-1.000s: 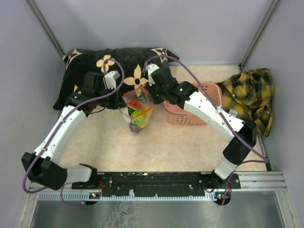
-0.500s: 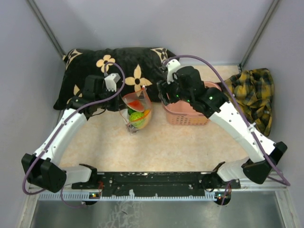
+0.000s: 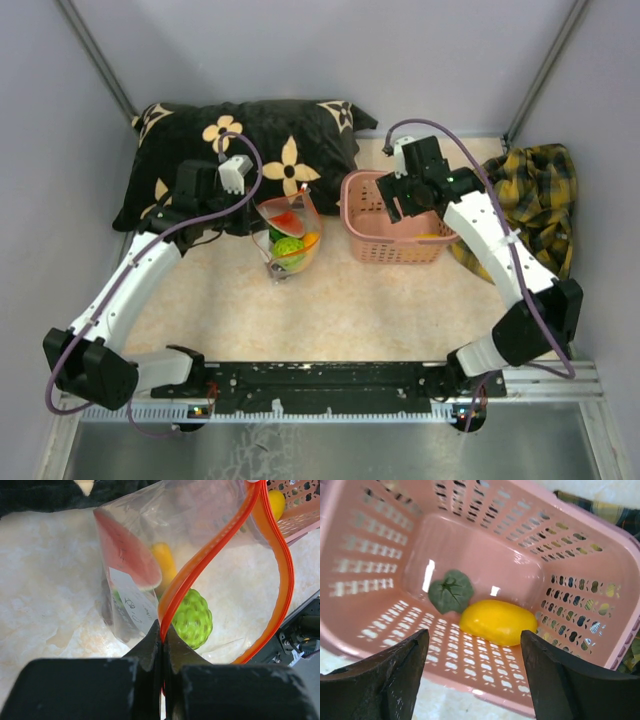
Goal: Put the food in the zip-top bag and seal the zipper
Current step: Pick up the fake fruit from the bin.
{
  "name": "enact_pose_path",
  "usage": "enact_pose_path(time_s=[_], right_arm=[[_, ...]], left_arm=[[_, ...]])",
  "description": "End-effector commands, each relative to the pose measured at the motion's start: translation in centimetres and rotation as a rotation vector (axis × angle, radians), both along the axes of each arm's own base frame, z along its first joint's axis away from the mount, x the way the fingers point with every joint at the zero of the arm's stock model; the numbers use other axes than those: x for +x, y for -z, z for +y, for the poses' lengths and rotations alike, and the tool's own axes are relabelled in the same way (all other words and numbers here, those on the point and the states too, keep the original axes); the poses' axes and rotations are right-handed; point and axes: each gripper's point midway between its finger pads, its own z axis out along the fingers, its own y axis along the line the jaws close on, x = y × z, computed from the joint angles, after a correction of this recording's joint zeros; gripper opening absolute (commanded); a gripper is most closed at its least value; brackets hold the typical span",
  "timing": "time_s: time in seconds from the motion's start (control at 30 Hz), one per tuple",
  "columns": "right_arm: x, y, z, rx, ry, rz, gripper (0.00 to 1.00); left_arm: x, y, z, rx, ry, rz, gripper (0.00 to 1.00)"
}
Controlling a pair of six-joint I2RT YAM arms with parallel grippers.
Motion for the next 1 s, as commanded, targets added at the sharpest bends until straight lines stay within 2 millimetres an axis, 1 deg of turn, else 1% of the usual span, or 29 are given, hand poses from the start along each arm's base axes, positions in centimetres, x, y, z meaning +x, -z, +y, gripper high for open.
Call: enact_pose_path(time_s=[0.0,0.07,0.2,0.37,0.4,0.43,0.6,0.67,0.77,0.87,0.97], right_arm=[[0.5,2.1,-1.9,-0.071,-0.023,0.061,0.75],[0.9,3.2,-2.8,-0.089,-0.007,0.094,0.77],[1.1,5.7,-4.1,-0.113,0.01,0.181,0.77],[0.3,9.3,-4.2,-0.144,-0.037,0.3,0.78],[0.3,10.6,-4.4,-0.163,-0.035,0.341,0.79],[0.1,11.5,-4.6,-0.18,-0.039,0.371,0.79],[-0.6,14.5,-6.6,-0.299,-0.009,0.465,0.82],[-0.8,15.3,-7.2,-0.333,-0.007,0.486,0.82],[-0.8,16.4,-7.4,-0.349,-0.012,0.511,0.82],[-0.6,16.9,-7.7,-0.362,-0.002,0.516,0.82],[0.0,17.0,-8.0,-0.368,0.021,0.493,0.82]], left_arm=[[-0.2,-1.0,-0.2,-0.016,0.024,-0.047,0.0],[-0.2,-1.0,-0.2,-0.016,0.025,-0.048,0.0],[-0.2,-0.8,-0.2,-0.015,0.027,-0.045,0.0],[-0.1,-0.7,-0.2,-0.014,0.027,-0.041,0.0],[-0.1,-0.6,-0.2,-0.011,0.025,-0.039,0.0],[-0.1,-0.6,-0.2,-0.011,0.025,-0.039,0.0],[0.0,-0.4,-0.1,-0.008,0.022,-0.035,0.0],[0.0,-0.3,-0.1,-0.006,0.021,-0.033,0.0],[0.1,-0.2,0.0,-0.005,0.021,-0.032,0.0],[0.1,-0.1,0.0,-0.005,0.018,-0.028,0.0],[0.1,-0.1,0.0,-0.005,0.018,-0.026,0.0]])
